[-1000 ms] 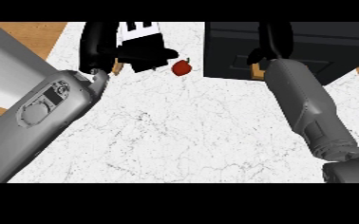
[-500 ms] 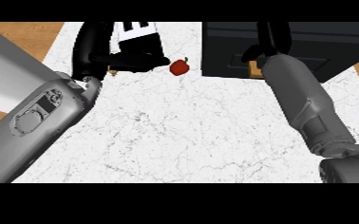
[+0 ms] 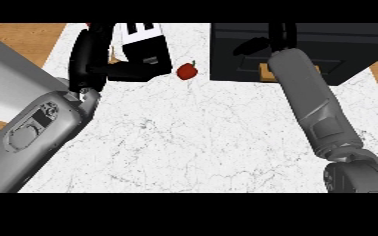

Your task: Pick up the can, place it into the drawer and close the drawer

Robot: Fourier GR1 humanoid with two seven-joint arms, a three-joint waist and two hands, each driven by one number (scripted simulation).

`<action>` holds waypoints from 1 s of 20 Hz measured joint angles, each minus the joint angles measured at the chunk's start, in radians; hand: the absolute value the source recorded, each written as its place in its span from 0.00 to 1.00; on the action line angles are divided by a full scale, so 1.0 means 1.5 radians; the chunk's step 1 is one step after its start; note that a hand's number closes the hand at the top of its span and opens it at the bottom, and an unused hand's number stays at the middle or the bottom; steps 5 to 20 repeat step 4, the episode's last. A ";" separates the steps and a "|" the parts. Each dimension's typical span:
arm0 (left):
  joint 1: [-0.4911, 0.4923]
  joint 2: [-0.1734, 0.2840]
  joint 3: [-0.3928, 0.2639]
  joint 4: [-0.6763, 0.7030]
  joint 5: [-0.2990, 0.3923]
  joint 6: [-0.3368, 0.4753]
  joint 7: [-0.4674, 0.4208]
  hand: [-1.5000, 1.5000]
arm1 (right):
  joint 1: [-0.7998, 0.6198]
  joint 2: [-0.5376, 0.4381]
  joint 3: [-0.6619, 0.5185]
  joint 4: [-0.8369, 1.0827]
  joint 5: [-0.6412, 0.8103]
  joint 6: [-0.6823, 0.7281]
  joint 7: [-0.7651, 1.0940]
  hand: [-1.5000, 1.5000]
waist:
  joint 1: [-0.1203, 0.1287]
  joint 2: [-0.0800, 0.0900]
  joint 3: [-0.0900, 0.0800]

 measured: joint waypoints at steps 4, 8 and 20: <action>0.026 0.009 0.012 -0.021 -0.001 -0.003 -0.003 0.00 | -0.011 0.011 -0.041 -0.004 -0.053 0.029 -0.020 0.00 | -0.002 -0.002 -0.001; 0.026 0.009 0.012 -0.021 -0.001 -0.003 -0.003 0.00 | -0.011 0.011 -0.041 -0.004 -0.053 0.029 -0.020 0.00 | -0.002 -0.002 -0.001; 0.026 0.009 0.012 -0.021 -0.001 -0.003 -0.003 0.00 | -0.011 0.011 -0.041 -0.004 -0.053 0.029 -0.020 0.00 | -0.002 -0.002 -0.001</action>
